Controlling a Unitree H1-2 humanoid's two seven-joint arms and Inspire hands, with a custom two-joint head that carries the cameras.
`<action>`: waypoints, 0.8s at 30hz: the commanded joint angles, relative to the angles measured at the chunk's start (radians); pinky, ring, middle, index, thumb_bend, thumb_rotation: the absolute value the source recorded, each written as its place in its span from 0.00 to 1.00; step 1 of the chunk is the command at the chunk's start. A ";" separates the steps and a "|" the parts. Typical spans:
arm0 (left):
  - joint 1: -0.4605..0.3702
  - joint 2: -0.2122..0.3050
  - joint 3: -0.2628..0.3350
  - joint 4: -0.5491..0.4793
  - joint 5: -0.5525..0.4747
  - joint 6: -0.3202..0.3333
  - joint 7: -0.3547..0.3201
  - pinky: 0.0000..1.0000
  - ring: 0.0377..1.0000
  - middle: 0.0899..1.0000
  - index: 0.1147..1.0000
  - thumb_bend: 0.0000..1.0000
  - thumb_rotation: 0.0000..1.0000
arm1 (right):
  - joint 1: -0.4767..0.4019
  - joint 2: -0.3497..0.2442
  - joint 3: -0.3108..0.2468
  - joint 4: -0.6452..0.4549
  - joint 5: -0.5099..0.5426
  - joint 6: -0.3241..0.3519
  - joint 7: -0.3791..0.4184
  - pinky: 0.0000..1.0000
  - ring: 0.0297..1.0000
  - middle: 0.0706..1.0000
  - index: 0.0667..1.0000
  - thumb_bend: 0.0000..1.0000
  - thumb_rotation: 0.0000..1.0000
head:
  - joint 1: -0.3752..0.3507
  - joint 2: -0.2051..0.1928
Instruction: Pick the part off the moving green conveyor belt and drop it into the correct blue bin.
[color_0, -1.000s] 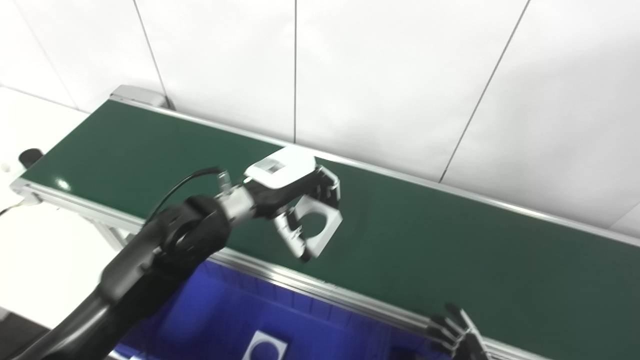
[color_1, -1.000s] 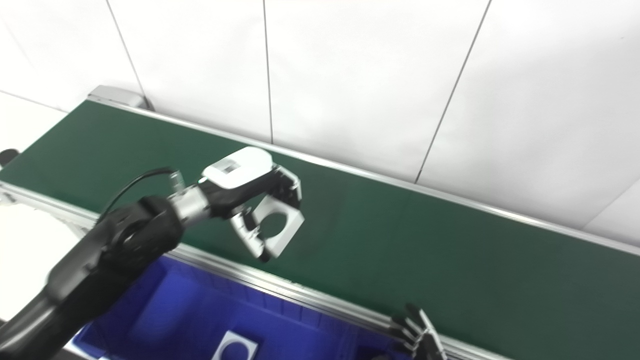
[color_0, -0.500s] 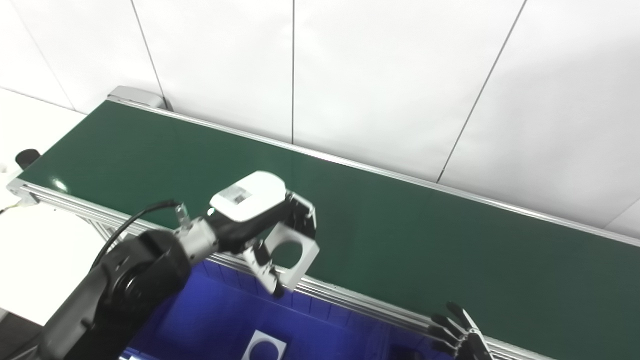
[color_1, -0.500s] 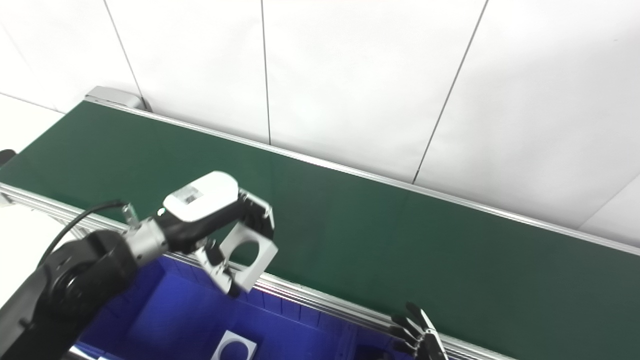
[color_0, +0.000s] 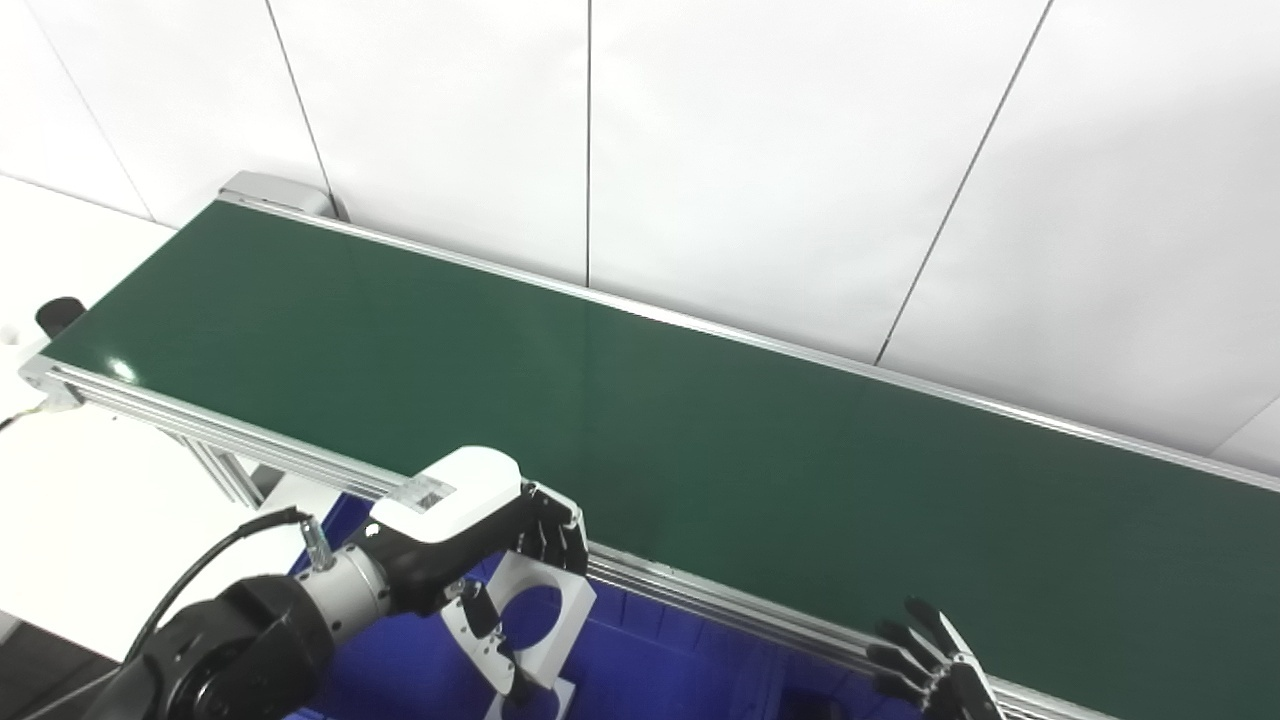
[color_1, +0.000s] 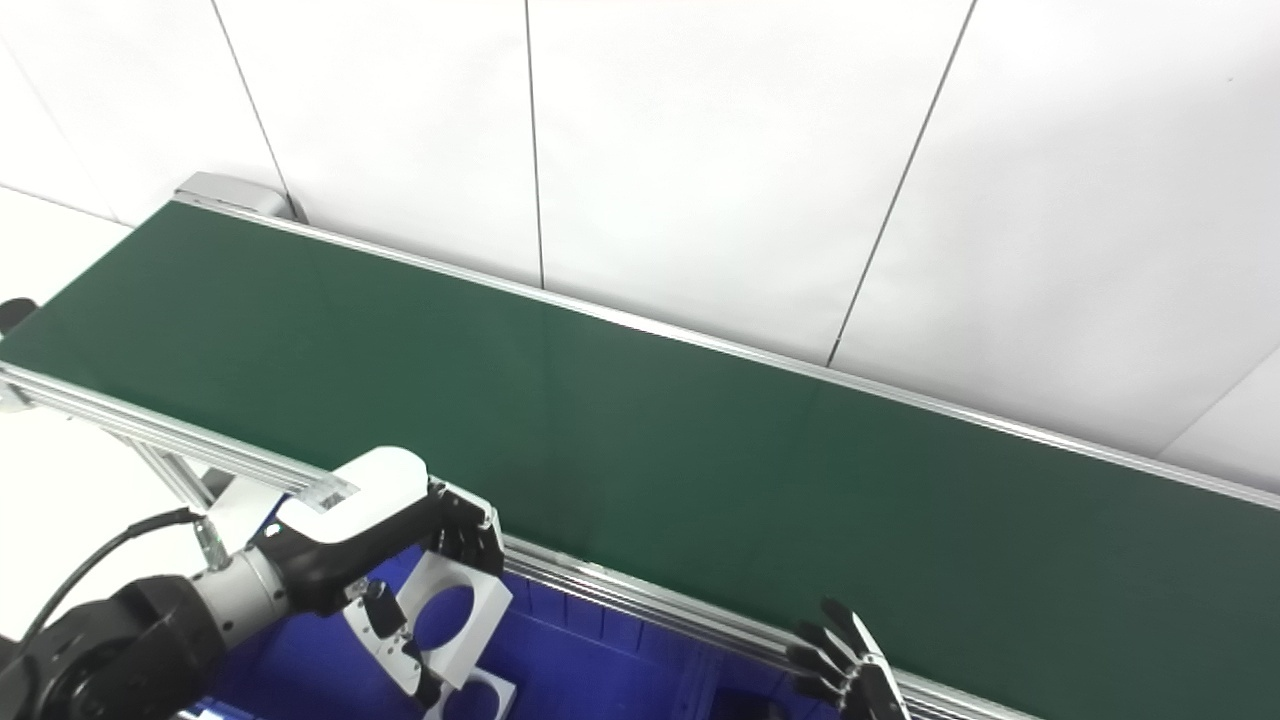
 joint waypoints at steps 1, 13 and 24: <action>0.006 -0.008 0.017 -0.016 0.009 0.015 0.035 0.41 0.37 0.39 0.46 0.50 0.00 | 0.000 -0.004 -0.006 -0.044 0.010 0.008 0.005 0.70 0.76 0.80 0.90 0.59 0.49 | 0.001 0.007; 0.029 -0.047 0.002 0.125 0.044 0.017 0.096 0.31 0.34 0.41 0.47 0.50 0.00 | -0.010 -0.009 -0.034 -0.074 0.025 0.029 0.009 0.68 0.75 0.79 0.89 0.60 0.55 | 0.012 0.110; 0.012 -0.049 -0.024 0.264 0.076 -0.015 0.186 0.30 0.34 0.40 0.46 0.50 0.00 | -0.034 -0.021 -0.045 -0.058 0.064 0.027 0.024 0.67 0.75 0.79 0.89 0.67 0.60 | 0.045 0.141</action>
